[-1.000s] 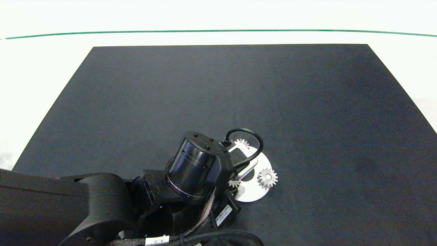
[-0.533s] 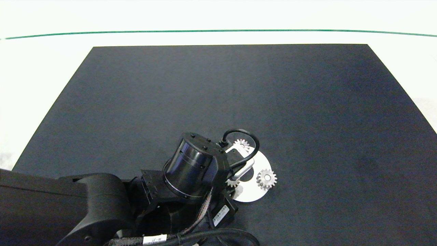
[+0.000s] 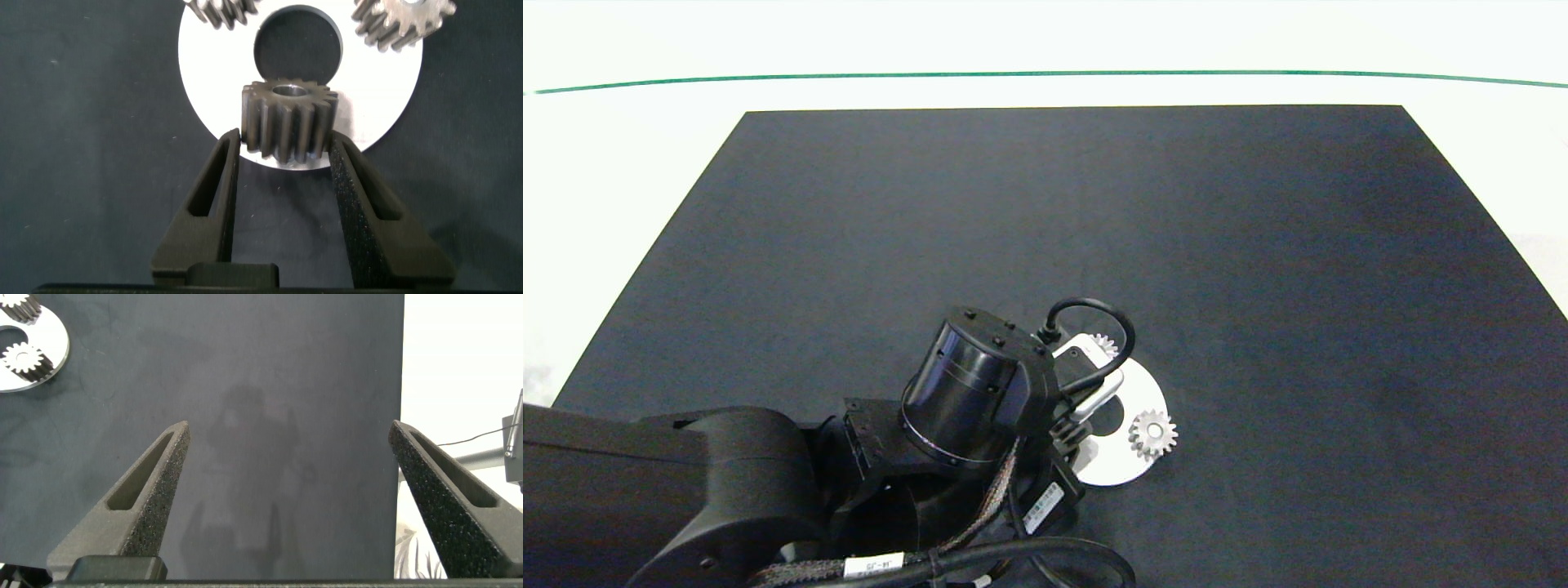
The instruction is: Install three planetary gears onto the carrier pins
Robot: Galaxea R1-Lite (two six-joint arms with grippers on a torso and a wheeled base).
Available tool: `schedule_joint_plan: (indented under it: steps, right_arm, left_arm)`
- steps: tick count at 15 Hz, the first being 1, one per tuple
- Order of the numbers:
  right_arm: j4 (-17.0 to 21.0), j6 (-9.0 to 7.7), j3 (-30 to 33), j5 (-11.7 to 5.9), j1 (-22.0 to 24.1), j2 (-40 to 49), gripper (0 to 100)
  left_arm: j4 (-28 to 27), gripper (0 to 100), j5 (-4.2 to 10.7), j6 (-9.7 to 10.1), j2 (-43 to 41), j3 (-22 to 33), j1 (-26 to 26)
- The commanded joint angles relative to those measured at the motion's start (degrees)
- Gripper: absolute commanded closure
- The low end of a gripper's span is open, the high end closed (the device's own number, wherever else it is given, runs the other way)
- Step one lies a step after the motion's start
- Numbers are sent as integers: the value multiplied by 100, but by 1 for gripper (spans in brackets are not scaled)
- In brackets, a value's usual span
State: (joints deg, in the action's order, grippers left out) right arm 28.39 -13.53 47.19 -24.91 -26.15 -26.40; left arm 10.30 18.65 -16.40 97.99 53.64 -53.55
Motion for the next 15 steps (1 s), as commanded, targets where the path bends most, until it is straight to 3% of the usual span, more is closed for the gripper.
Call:
schedule_joint_plan:
  steps: [1,7,15]
  right_arm:
    - [17,-9,10,-14,-4,-23,0]
    - [17,-9,45,-14,-4,-31,0]
    - [17,-9,141,-14,5,-49,0]
  left_arm:
    - [16,0,7,-21,-122,-29,3]
    - [7,0,7,-13,-254,6,-15]
    - [25,0,7,-4,-43,516,-59]
